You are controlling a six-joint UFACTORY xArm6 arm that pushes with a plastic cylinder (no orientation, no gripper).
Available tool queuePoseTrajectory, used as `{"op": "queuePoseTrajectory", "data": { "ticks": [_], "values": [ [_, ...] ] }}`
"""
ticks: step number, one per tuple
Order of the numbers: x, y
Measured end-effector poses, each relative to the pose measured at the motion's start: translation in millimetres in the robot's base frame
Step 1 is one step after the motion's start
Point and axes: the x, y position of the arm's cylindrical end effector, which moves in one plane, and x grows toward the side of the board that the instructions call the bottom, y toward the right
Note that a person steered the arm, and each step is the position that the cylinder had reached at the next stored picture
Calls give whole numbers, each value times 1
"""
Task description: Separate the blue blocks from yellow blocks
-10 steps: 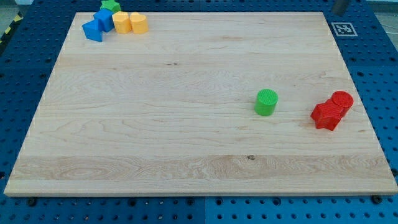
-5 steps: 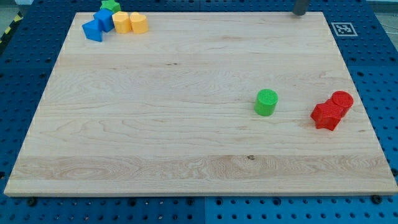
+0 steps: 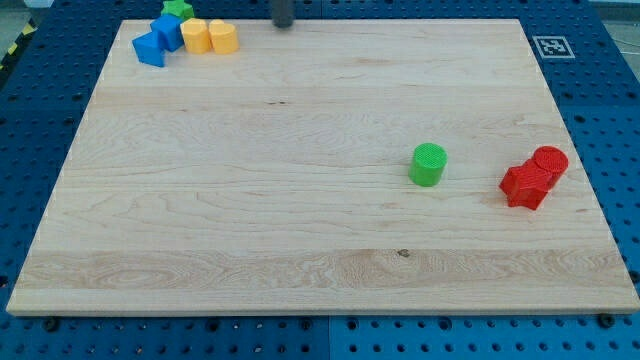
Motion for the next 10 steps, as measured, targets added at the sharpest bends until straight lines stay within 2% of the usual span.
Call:
{"op": "queuePoseTrajectory", "data": {
  "ticks": [5,6,8,10],
  "values": [
    [0,-122],
    [20,-132],
    [108,-112],
    [115,-108]
  ]
}}
